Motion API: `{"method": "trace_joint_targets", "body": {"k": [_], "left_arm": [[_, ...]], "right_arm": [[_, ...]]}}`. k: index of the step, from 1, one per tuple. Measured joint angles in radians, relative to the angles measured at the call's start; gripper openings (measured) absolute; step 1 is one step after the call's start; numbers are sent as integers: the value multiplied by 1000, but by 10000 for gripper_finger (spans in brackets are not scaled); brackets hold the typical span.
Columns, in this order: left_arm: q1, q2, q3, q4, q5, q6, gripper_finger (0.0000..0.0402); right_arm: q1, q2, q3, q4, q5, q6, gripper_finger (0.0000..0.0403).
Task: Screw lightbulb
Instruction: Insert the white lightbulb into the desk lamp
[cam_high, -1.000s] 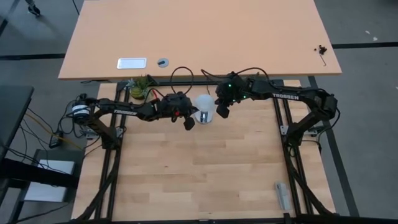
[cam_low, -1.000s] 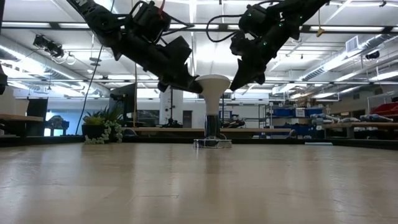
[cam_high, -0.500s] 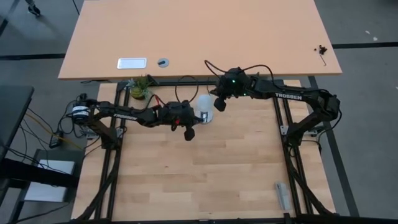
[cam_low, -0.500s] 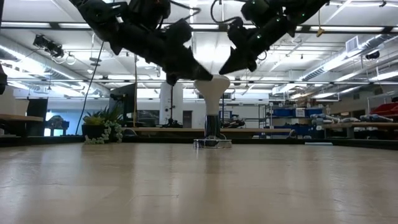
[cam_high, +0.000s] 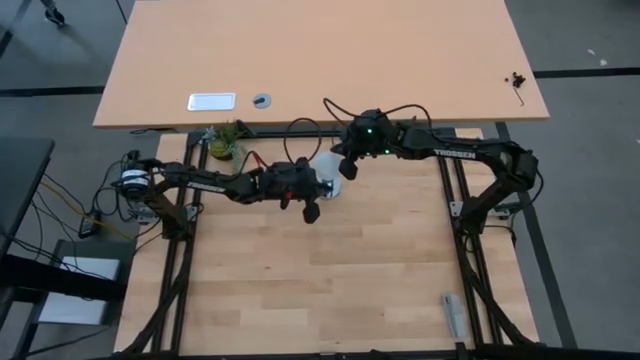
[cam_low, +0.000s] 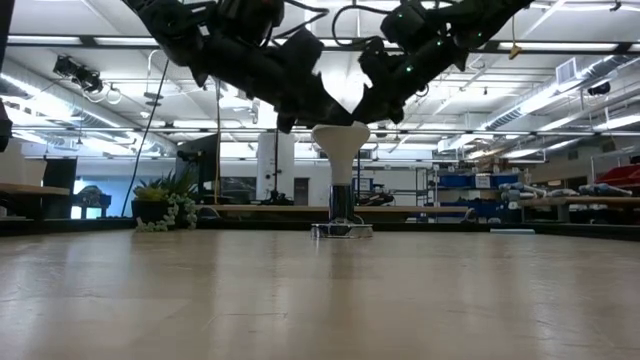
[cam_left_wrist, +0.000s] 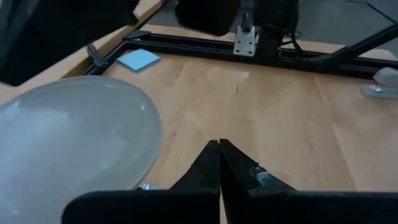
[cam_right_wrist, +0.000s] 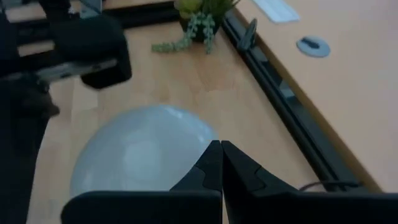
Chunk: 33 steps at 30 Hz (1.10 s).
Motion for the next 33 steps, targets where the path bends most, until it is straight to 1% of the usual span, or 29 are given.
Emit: {"method": "trace_joint_targets", "body": {"k": [6, 13, 23, 27, 33], "left_arm": [[20, 0, 0, -8, -7, 5, 0], [45, 2, 0, -25, -19, 5, 0], [49, 2, 0, -54, -53, 4, 0], [49, 2, 0, -57, -38, 3, 0], [9, 2, 0, -53, -16, 2, 0]], "right_arm": [[-6, 18, 0, 20, -2, -13, 7], [2, 24, 3, -6, -4, -14, 7], [6, 14, 5, -63, 12, -6, 7], [8, 0, 3, -81, 15, -3, 7], [14, -29, -2, -74, 26, -4, 7]]}}
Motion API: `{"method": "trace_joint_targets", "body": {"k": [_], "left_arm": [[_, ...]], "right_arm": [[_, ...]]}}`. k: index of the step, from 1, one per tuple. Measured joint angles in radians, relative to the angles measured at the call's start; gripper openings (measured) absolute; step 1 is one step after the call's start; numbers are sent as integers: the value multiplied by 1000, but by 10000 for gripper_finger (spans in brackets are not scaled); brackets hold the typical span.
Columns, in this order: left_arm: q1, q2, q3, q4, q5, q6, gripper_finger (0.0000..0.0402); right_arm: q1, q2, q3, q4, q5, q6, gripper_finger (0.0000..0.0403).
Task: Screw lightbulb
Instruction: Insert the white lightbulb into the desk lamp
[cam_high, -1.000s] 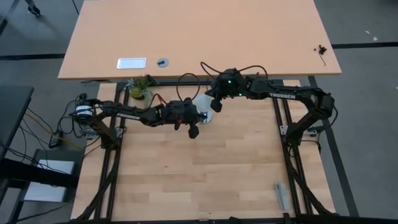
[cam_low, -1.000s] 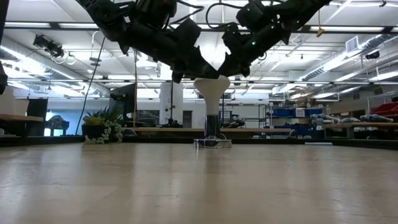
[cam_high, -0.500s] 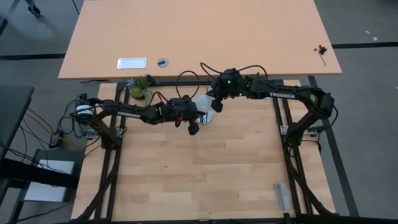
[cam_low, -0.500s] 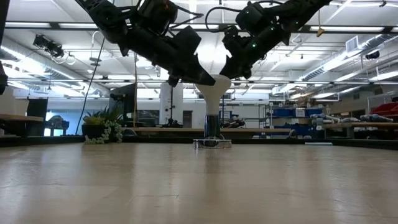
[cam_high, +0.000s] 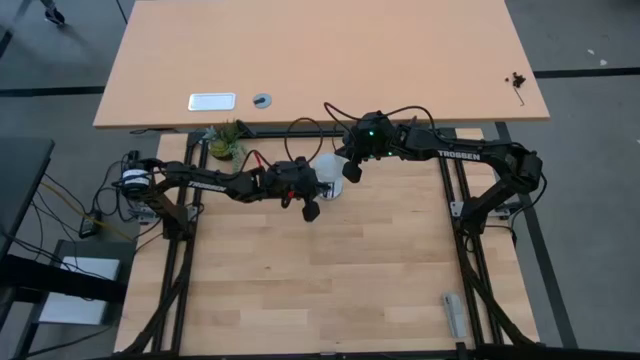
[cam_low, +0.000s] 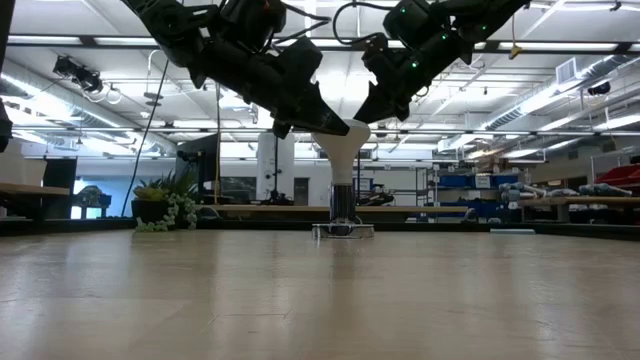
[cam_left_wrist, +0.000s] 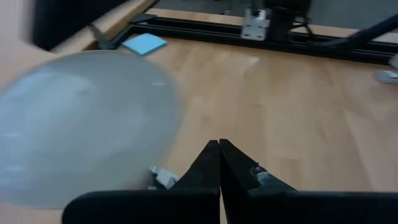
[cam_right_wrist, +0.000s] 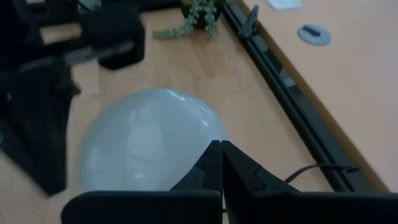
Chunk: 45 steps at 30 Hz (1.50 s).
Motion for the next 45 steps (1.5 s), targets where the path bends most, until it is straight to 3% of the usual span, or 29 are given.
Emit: {"method": "trace_joint_targets", "body": {"k": [6, 13, 22, 37, 45], "left_arm": [[-31, -29, -1, -12, 5, 0, 0], [-18, -90, -1, -111, -135, 21, 0], [24, -87, -1, -132, -176, 29, 0], [110, -85, -1, -116, -189, 31, 0], [157, -90, -1, -101, -116, 34, 0]], "right_arm": [[32, -1, 0, 3, 1, 0, 7], [58, -1, 0, 2, 32, -1, 7], [64, -5, 3, -26, 39, 15, 7], [95, -9, 6, -88, 36, 78, 7], [106, -29, 1, -82, 24, 71, 7]]}}
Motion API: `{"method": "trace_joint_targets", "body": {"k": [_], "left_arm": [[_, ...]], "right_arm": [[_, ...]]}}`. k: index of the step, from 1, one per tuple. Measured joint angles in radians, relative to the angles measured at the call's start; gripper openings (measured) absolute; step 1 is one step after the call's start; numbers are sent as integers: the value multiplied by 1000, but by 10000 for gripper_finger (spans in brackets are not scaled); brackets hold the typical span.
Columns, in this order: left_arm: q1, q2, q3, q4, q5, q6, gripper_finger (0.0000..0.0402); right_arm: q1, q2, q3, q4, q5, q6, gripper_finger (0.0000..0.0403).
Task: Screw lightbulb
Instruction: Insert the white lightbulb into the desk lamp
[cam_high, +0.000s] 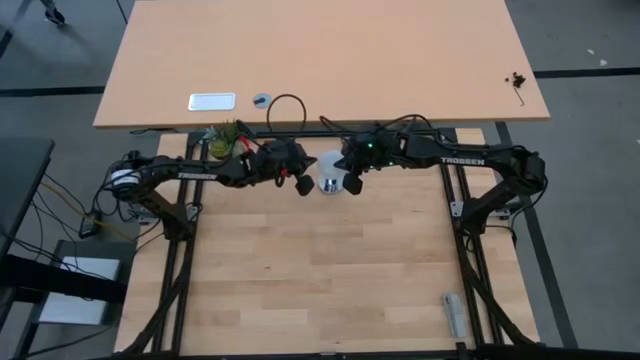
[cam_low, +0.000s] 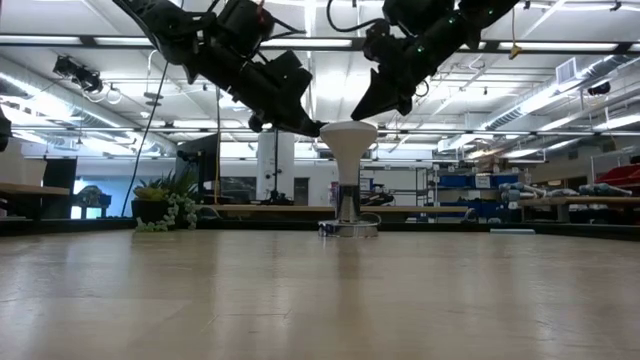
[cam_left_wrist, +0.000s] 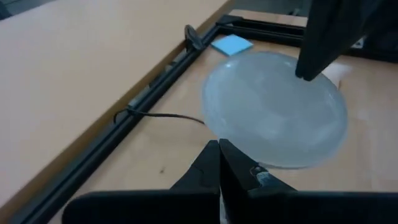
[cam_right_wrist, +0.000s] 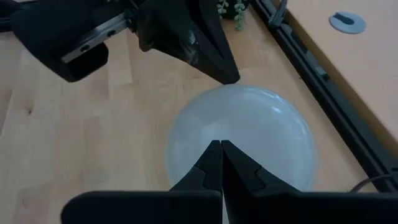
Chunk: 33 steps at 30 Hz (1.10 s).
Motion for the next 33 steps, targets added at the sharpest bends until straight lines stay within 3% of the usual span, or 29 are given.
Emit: {"method": "trace_joint_targets", "body": {"k": [8, 17, 33], "left_arm": [[-7, -62, 0, -17, 13, 14, 0], [-73, -62, 1, -28, 152, 2, 0], [-89, 6, 0, -40, 19, 74, 0]], "right_arm": [[-32, -59, -2, 5, 45, -19, 7], [-51, -29, -1, 26, 45, -19, 7], [-46, 15, 3, 20, 28, 8, 7]]}}
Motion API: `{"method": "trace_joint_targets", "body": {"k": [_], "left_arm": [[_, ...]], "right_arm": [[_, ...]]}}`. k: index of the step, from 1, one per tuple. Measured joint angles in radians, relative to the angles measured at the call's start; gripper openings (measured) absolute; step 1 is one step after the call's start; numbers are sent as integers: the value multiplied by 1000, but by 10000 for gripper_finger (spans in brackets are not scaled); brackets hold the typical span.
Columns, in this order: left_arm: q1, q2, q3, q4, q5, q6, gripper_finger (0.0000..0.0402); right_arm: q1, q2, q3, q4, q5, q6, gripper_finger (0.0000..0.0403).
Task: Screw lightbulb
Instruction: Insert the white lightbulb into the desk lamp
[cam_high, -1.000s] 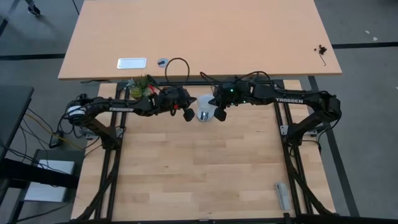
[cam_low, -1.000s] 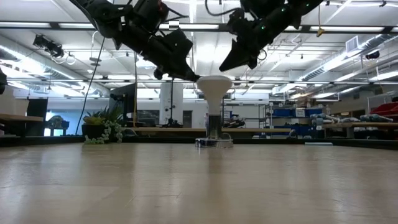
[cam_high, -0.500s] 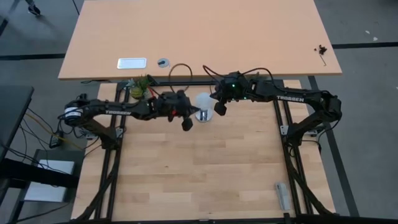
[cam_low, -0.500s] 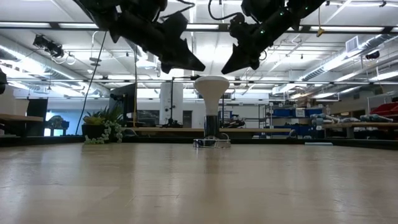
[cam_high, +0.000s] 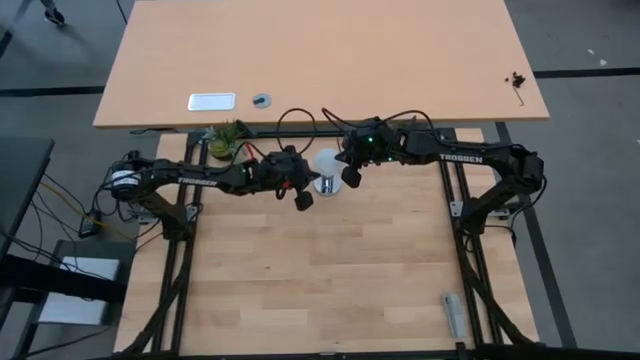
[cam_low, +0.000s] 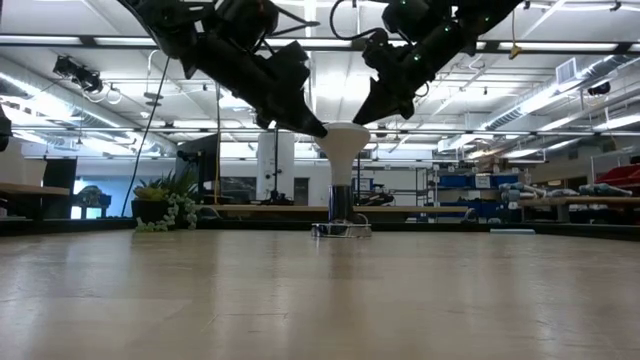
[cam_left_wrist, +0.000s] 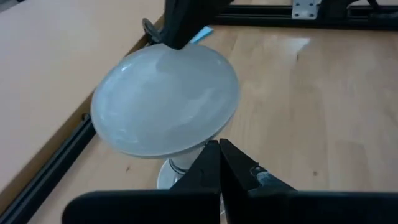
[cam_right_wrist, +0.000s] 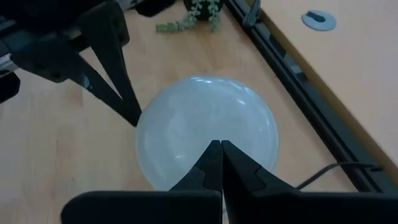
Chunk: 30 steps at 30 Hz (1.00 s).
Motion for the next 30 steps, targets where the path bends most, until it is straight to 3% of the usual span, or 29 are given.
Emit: {"method": "trace_joint_targets", "body": {"k": [20, 30], "left_arm": [[97, 0, 0, 23, -3, -9, 0], [104, -6, 0, 12, 1, -9, 0]], "right_arm": [[40, 0, 0, -30, -93, 46, 7], [15, -34, -5, 5, -79, 39, 11]]}}
